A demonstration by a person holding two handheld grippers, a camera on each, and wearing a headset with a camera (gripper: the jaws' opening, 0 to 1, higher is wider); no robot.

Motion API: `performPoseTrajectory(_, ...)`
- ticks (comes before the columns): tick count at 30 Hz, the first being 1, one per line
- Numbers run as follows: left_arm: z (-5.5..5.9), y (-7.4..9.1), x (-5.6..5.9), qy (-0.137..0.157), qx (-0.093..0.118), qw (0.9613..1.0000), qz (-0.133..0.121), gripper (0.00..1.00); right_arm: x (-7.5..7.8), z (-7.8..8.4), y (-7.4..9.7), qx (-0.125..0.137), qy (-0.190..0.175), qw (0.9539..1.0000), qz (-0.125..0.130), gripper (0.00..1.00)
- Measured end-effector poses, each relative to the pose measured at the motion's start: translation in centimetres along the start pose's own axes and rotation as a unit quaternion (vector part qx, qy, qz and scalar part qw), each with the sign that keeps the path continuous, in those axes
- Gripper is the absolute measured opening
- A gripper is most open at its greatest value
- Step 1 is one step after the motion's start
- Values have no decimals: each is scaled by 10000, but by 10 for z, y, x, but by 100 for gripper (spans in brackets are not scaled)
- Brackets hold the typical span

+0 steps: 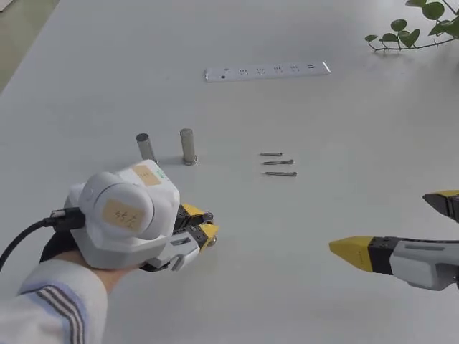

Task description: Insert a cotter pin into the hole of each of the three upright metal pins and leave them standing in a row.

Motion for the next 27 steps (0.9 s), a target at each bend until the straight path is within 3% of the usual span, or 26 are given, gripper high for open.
performPoseTrajectory(6, -4, 5, 5, 50, 114, 9998, 122, 30, -1, 1, 0, -19, 38, 10000, -4, 94)
performPoseTrajectory(8, -11, 8, 11, -46, 426, 9987, 287, 29, 0, 1, 0, -20, 35, 10000, -6, 94)
performPoseTrajectory(10, -14, 14, 13, -83, 501, 9982, 308, 29, 0, 1, 0, -31, 15, 10000, 3, 95)
performPoseTrajectory(12, -15, 17, 15, -88, 542, 9979, 357, 39, 1, 2, 0, -43, 2, 10000, -6, 95)
performPoseTrajectory(15, -16, 22, 18, 54, 637, 9971, 424, 55, 1, 2, 0, -49, -20, 10000, -11, 95)
performPoseTrajectory(18, -18, 29, 21, 260, 741, 9954, 554, 60, 2, 2, 1, -51, -16, 10000, -12, 95)
performPoseTrajectory(24, -16, 44, 20, 609, 873, 9931, 494, 84, 2, 1, 0, -48, -21, 10000, -28, 95)
performPoseTrajectory(27, -14, 50, 18, 903, 923, 9909, 390, 88, 2, 1, -1, -54, -16, 10000, -53, 95)
Point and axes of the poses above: the centre of the closed fingertips' face, and the gripper's own axes: y roughly backward along the fingers, x roughly to its right, z roughly out of its underside, the point moved 5 cm from there along y, roughly backward along the fingers, and after that the axes turned 3 degrees about -z, right-handed, at the moved point
